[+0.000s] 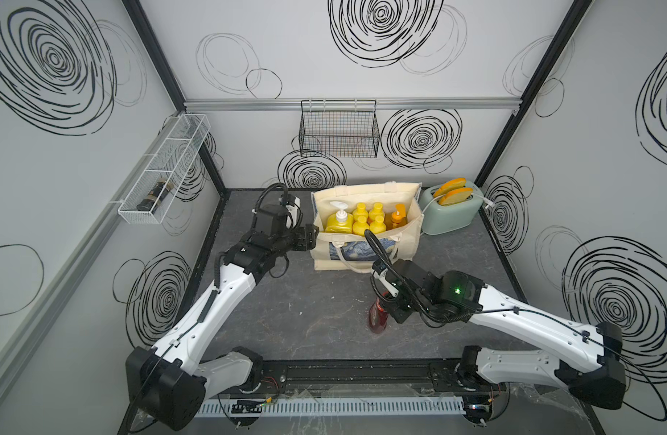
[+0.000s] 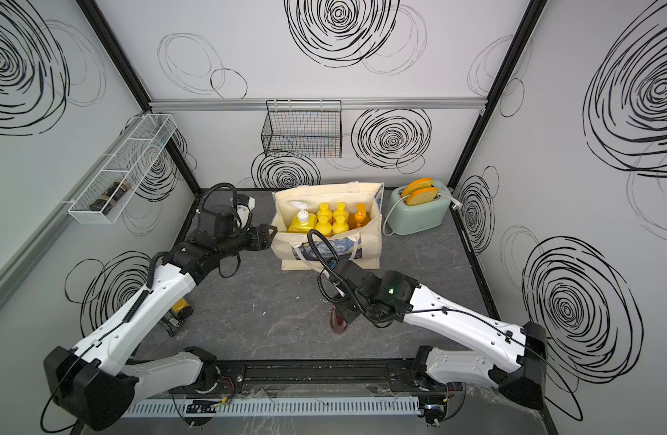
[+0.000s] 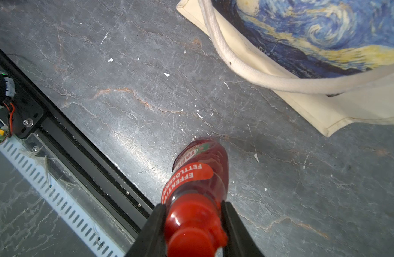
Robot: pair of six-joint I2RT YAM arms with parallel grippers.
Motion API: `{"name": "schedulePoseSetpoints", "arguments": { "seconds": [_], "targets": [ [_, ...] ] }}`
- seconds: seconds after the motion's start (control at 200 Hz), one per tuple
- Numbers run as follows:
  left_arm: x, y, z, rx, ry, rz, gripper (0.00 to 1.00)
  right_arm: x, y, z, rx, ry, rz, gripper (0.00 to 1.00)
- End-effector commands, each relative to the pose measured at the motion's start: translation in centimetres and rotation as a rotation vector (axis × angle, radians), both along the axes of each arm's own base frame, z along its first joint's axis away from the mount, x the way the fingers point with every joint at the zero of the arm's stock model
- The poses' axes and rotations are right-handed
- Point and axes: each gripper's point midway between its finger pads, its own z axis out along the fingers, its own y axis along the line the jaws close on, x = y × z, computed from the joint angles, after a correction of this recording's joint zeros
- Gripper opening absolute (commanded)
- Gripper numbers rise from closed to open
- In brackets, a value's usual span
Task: Pack dish soap into the shopping bag
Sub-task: Pick up the bottle of dish soap at the center of the board.
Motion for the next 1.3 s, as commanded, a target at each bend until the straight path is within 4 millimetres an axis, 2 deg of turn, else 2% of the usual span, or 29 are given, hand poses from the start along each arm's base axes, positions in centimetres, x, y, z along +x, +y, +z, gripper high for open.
{"name": "schedulePoseSetpoints", "arguments": {
  "seconds": [0.0,0.165,0.39,0.565,1.026,1.296],
  "targets": [
    [-0.3,0.5,0.1,0.021,-0.021,0.013,0.81,1.3,0.4,3.1,0.048,-0.075,-0.01,0.08],
    [-0.3,0.7,0.2,0.024,-0.027,0.015,0.84,2.0,0.3,3.5,0.051,-0.089,-0.014,0.07],
    [-0.4,0.5,-0.6,0.026,-0.01,0.009,0.84,3.5,-0.1,4.2,0.083,-0.11,-0.043,0.05],
    [-0.8,0.6,-0.8,0.045,-0.004,0.008,0.79,4.2,0.1,5.1,0.11,-0.12,-0.031,0.02],
    [-2.2,0.6,-3.2,0.117,0.046,-0.011,0.82,3.9,2.2,10.7,0.248,-0.151,0.059,0.0],
    [-2.1,0.6,-3.1,0.116,0.04,-0.008,0.81,3.2,3.4,14.5,0.319,-0.158,0.126,0.0]
  ]
}}
